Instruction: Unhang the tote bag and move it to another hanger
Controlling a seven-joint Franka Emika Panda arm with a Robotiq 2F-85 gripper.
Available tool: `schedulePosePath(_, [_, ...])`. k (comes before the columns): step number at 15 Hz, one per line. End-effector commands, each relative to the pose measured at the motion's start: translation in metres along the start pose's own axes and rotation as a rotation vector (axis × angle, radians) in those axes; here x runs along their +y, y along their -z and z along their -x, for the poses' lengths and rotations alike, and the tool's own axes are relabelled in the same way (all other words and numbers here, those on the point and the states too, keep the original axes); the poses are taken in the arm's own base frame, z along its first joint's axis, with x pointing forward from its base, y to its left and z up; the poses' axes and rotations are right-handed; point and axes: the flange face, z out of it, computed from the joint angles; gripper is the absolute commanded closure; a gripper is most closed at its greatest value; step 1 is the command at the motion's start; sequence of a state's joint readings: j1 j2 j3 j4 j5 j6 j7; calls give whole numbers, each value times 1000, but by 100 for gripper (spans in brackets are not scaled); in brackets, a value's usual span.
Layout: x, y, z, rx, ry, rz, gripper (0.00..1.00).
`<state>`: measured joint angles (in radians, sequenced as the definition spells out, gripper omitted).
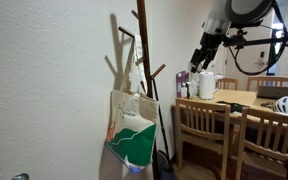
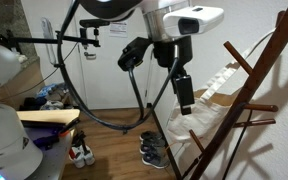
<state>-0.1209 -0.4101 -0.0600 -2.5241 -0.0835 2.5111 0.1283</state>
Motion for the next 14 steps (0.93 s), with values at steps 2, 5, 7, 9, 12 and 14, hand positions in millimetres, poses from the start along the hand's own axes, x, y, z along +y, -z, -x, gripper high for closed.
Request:
schedulePosePath(2, [-46,-6,-55,110,-94,-40,0])
schedulePosePath(5, [-74,11,-88,174,-87,-59,0])
schedulePosePath(7, [-89,26,-107,191,-65,-70,0])
schedulePosePath(9, [-98,43,-122,214,-42,-82,0])
schedulePosePath(12, [-105,70,-137,240,-24,-95,0])
schedulePosePath(14, [-108,85,-144,254,-22,-102,0])
